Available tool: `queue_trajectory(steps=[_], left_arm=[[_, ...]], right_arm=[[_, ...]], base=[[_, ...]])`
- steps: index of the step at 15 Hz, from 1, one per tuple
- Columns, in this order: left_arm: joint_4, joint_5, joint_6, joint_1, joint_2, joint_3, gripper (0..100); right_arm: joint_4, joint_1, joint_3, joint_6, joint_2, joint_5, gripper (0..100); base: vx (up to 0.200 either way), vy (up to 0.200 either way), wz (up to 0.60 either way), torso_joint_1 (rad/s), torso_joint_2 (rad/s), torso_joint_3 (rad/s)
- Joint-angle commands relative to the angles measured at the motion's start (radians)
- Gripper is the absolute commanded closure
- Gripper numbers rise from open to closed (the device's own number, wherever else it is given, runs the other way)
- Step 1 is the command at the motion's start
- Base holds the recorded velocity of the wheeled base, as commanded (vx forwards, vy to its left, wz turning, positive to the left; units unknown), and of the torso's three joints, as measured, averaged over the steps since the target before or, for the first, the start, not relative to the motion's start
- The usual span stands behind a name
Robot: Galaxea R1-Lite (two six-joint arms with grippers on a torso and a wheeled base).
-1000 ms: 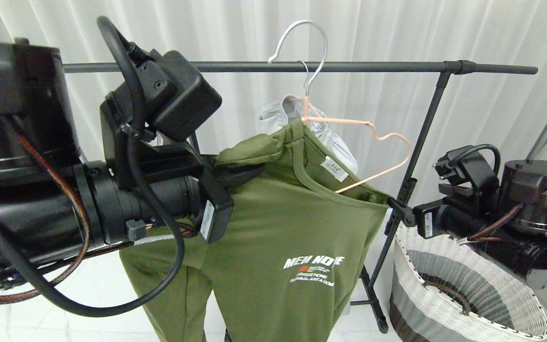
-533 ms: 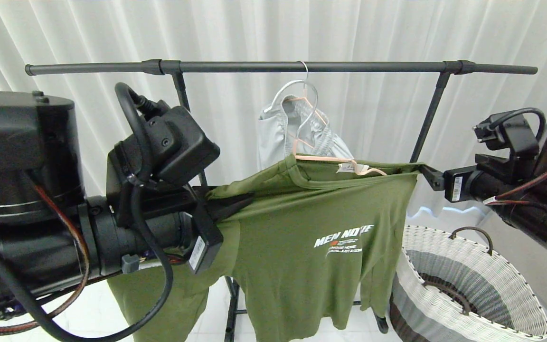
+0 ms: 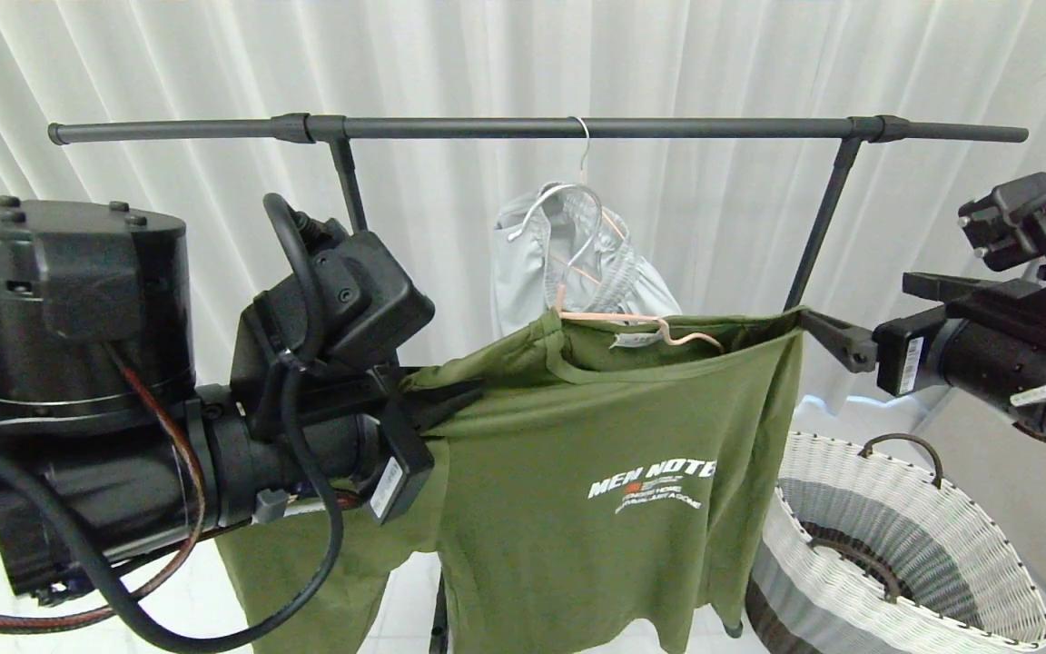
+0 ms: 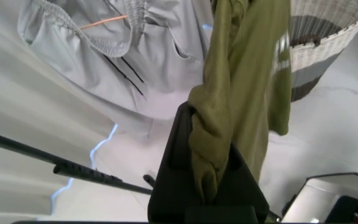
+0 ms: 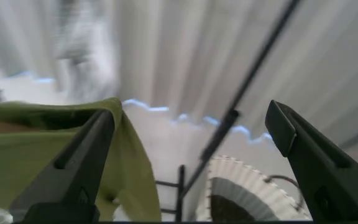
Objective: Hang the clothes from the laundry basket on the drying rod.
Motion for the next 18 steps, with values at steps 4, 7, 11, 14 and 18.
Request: queue_trajectory(steps=[4, 7, 11, 14, 18], left_arm=[[-0.023, -0.002, -0.003, 0.001, 0.019, 0.004, 100], [-0.023, -0.008, -0.004, -0.002, 0.019, 0.011, 100], [-0.026, -0.145, 0.006, 0.002, 0.006, 0.043, 100], [-0.073, -0.172, 0.009, 0.002, 0.019, 0.043, 100], [-0.098, -0.215, 0.014, 0.002, 0.029, 0.040, 100]], right_arm=[[0.146, 0.102, 0.040, -0.140, -0.144, 0.159, 0], [0.226, 0.099, 0.034, -0.145, -0.183, 0.174, 0], [0.403, 0.097, -0.060, -0.145, -0.181, 0.274, 0], [0.630, 0.097, -0.233, -0.165, -0.115, 0.413, 0], [0.772, 0.097, -0.426, -0.278, 0.043, 0.510, 0]], base=[[0.000, 0.000, 0.00, 0.000, 0.00, 0.000], [0.000, 0.000, 0.00, 0.000, 0.00, 0.000], [0.000, 0.000, 0.00, 0.000, 0.00, 0.000], [0.000, 0.000, 0.00, 0.000, 0.00, 0.000], [0.000, 0.000, 0.00, 0.000, 0.00, 0.000]])
